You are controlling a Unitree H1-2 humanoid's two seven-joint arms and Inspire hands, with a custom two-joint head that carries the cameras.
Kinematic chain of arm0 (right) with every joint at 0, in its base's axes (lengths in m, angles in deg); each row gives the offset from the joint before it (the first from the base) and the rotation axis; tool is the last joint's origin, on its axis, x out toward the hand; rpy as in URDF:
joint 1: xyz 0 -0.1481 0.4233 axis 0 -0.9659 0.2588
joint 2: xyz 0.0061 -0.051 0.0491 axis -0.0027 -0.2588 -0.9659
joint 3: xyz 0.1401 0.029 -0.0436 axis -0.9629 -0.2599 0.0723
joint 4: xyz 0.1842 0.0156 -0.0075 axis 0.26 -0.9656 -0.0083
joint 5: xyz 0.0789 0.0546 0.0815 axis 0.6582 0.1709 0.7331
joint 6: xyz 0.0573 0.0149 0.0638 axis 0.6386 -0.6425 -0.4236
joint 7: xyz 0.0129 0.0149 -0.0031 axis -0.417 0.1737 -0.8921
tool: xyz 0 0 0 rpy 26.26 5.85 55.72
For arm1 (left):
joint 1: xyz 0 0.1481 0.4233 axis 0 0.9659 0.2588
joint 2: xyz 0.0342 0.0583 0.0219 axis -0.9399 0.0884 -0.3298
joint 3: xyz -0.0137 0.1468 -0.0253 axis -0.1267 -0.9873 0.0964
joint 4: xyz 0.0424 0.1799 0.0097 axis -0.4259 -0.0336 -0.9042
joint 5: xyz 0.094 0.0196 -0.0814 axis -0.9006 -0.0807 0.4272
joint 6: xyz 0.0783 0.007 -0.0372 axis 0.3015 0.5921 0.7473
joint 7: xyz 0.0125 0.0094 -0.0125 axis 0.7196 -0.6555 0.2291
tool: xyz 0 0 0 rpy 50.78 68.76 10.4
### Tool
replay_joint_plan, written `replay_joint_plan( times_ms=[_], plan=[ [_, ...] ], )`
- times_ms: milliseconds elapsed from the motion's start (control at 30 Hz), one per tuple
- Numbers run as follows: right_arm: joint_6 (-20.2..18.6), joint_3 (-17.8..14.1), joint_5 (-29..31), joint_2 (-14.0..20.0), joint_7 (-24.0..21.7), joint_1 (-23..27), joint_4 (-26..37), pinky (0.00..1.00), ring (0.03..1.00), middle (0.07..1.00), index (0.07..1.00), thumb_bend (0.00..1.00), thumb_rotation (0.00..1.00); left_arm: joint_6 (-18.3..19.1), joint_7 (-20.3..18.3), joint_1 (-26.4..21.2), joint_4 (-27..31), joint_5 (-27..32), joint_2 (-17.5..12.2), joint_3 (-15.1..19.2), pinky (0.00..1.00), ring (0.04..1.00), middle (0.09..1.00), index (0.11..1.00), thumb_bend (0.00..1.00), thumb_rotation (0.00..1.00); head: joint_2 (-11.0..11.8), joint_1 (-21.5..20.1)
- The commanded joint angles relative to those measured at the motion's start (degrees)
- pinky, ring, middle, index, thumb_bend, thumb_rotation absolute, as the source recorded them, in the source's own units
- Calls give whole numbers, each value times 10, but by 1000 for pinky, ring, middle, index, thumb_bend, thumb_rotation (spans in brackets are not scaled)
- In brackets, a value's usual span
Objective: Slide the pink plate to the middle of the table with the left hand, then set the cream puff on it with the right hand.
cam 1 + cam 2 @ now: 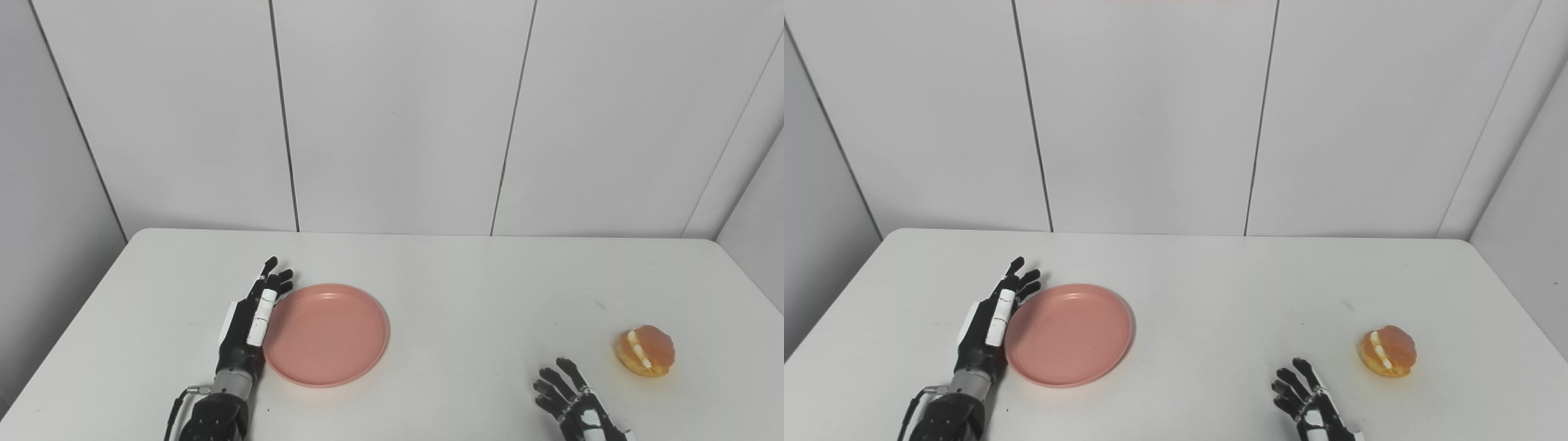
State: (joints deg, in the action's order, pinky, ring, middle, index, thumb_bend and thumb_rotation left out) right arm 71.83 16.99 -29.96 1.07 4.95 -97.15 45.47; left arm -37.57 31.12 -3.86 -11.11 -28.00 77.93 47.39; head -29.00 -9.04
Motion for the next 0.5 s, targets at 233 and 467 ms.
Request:
replay_joint_plan(
  times_ms=[233,467],
  plan=[
    [-73,28,-16,-29,6,-14,-8,835,828,835,885,813,915,39,-3,27,25,25,53,-3,844,898,888,938,757,971,-7,-28],
    [-79,36,-26,-39,8,-13,-3,854,839,845,895,787,921,49,-1,21,29,21,68,-2,854,899,885,933,774,965,-16,-56]
  ],
)
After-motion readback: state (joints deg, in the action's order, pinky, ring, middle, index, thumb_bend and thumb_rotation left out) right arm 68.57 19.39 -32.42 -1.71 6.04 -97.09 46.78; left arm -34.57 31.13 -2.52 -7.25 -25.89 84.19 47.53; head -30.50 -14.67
